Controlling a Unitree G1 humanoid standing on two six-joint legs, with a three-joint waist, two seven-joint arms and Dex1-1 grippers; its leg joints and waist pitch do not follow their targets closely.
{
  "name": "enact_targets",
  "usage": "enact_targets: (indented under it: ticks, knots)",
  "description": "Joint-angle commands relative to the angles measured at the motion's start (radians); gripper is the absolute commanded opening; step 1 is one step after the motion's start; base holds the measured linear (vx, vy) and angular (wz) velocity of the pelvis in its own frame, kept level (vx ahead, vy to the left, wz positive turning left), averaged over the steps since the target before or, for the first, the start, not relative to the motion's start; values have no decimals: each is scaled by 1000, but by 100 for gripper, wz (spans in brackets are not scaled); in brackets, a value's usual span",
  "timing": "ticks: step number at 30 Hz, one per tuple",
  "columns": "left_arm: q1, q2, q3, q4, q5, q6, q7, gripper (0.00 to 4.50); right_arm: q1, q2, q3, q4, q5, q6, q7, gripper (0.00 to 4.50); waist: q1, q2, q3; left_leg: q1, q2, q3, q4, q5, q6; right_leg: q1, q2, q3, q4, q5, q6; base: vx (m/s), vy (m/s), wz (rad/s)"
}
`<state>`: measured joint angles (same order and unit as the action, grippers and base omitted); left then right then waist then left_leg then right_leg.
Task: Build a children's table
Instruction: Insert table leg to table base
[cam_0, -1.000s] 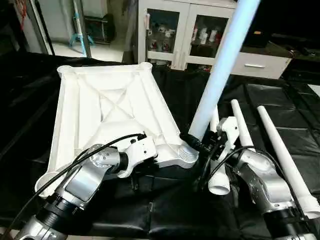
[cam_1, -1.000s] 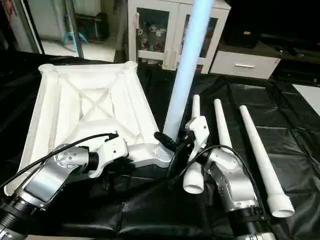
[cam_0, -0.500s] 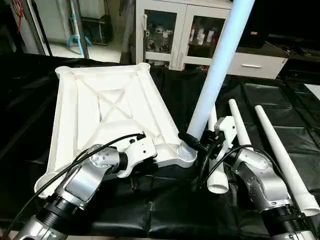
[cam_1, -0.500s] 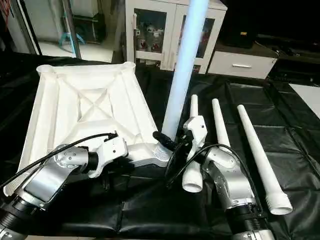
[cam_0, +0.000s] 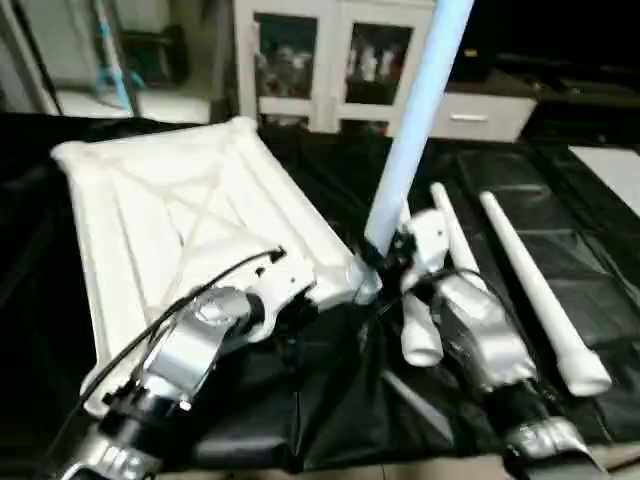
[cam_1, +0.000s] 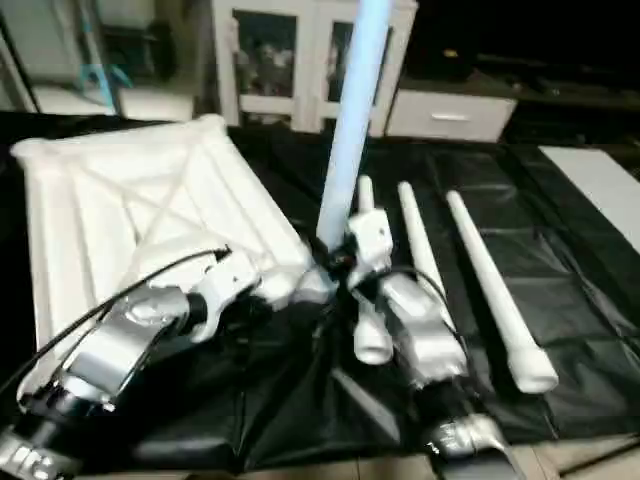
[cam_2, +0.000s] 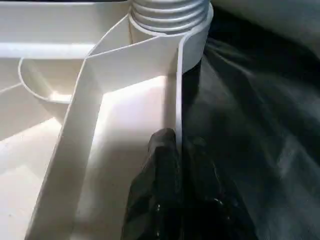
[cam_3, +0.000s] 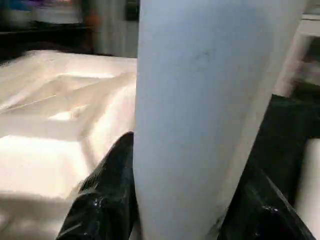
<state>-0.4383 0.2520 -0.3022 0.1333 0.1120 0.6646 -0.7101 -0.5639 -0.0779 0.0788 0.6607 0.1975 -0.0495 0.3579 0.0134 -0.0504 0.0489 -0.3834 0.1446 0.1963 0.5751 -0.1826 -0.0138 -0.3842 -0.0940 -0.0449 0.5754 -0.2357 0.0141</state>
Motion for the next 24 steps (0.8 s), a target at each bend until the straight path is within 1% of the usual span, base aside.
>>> enact_targets:
  ticks: [1,2,3,4,5,6,7,8,9,10,11,12,13,14,15,16,17,18,19,20,21,23,24]
  knots:
    - [-35,-42,38,-35,-29,25,43,0,7,-26,-69,148,-54,48,-148,184,-7,14,-47,39,86,-69,-109,-647,-143,-12,-65,29,-76,-369,-119,0,0,0]
    - [-62,-81,53,-16,-16,53,99,0,-28,-3,-76,189,-53,46,-205,184,-9,-2,-48,36,87,-64,-106,-619,-133,-12,-67,31,-78,-339,-125,0,0,0]
    - [-62,-81,53,-16,-16,53,99,0,-28,-3,-76,189,-53,46,-205,184,-10,-1,-43,33,86,-62,-104,-599,-125,-13,-70,34,-76,-323,-133,0,0,0]
    - [-86,-116,61,6,5,66,159,0,-61,19,-81,225,-58,35,-267,184,-5,-7,-43,33,85,-53,-97,-547,-96,-13,-74,39,-82,-306,-139,0,0,0]
    - [-90,-124,64,10,9,68,175,0,-68,25,-82,235,-59,29,-282,184,-5,-6,-43,30,86,-53,-97,-528,-90,-11,-76,41,-78,-296,-142,0,0,0]
    - [-99,-146,72,21,19,71,216,0,-89,41,-86,260,-64,13,-320,184,-3,-8,-46,27,87,-51,-97,-482,-81,-6,-75,41,-73,-260,-147,0,0,0]
    - [-102,-156,75,24,24,72,235,0,-98,48,-88,272,-66,4,-337,184,0,-8,-49,26,87,-50,-96,-450,-77,-2,-76,40,-69,-229,-152,0,0,0]
    - [-107,-183,87,29,32,71,285,0,-121,66,-93,301,-66,-16,-383,184,7,-12,-55,23,88,-44,-91,-364,-57,6,-76,42,-62,-141,-160,0,0,0]
    - [-107,-185,89,29,33,71,290,0,-123,68,-94,303,-66,-19,-388,184,10,-12,-55,22,88,-39,-88,-329,-44,5,-75,42,-58,-103,-165,0,0,0]
    - [-107,-206,99,27,38,70,328,0,-137,79,-92,319,-73,-40,-432,184,15,-14,-52,25,90,-35,-87,-319,-25,0,-72,41,-59,-113,-170,0,0,0]
    - [-110,-217,107,28,37,74,349,0,-147,84,-93,337,-77,-52,-448,184,16,-17,-50,21,88,-35,-83,-352,-22,-4,-70,41,-64,-191,-158,0,0,0]
    - [-114,-228,119,30,36,75,375,0,-157,90,-93,353,-83,-66,-467,184,21,-24,-55,20,87,-34,-80,-346,-23,-2,-73,41,-64,-211,-146,0,0,0]
    - [-121,-242,136,35,34,75,411,0,-170,99,-94,375,-90,-82,-488,184,23,-24,-59,19,87,-34,-78,-323,-20,0,-74,41,-60,-189,-147,50,-32,-3]
    - [-126,-247,146,40,33,72,431,0,-176,104,-94,383,-93,-87,-497,184,27,-22,-62,19,87,-31,-74,-275,-7,-2,-67,40,-55,-133,-154,54,-35,0]
    - [-131,-248,152,44,32,69,440,0,-178,108,-93,386,-95,-90,-502,184,27,-24,-62,17,84,-26,-70,-230,15,-1,-64,39,-49,-75,-165,54,-35,0]
    - [-135,-248,156,48,32,71,444,0,-184,113,-94,397,-94,-97,-502,184,34,-23,-65,17,84,-24,-64,-175,37,4,-63,39,-39,-4,-176,62,-32,1]
    - [-138,-247,157,51,33,72,445,0,-188,117,-96,405,-92,-103,-500,184,35,-25,-66,15,83,-22,-62,-146,49,6,-62,38,-35,32,-183,62,-25,-3]
    - [-138,-247,157,51,33,72,445,0,-188,117,-96,405,-92,-103,-500,184,38,-23,-66,13,83,-21,-59,-103,70,10,-59,37,-28,82,-196,62,-25,-3]
    - [-140,-245,156,54,33,77,442,0,-198,122,-100,425,-96,-120,-502,184,42,-23,-68,18,82,-17,-54,-74,84,10,-58,36,-24,116,-208,0,0,0]
    - [-139,-242,154,53,34,79,438,0,-201,124,-102,429,-95,-123,-498,184,42,-24,-68,17,82,-17,-53,-65,91,11,-58,36,-22,126,-213,0,0,0]
    - [-139,-241,152,52,33,81,437,0,-205,125,-103,436,-93,-129,-497,184,44,-23,-66,16,83,-15,-54,-65,97,13,-58,36,-24,115,-218,0,0,0]
    - [-131,-236,144,45,30,86,424,0,-208,129,-113,439,-78,-141,-479,184,45,-23,-64,19,85,-15,-56,-103,89,11,-58,37,-29,61,-215,0,0,0]
    - [-128,-236,142,42,29,89,423,0,-212,129,-115,444,-77,-148,-473,184,45,-22,-62,21,86,-16,-58,-128,77,9,-58,37,-33,22,-208,0,0,0]
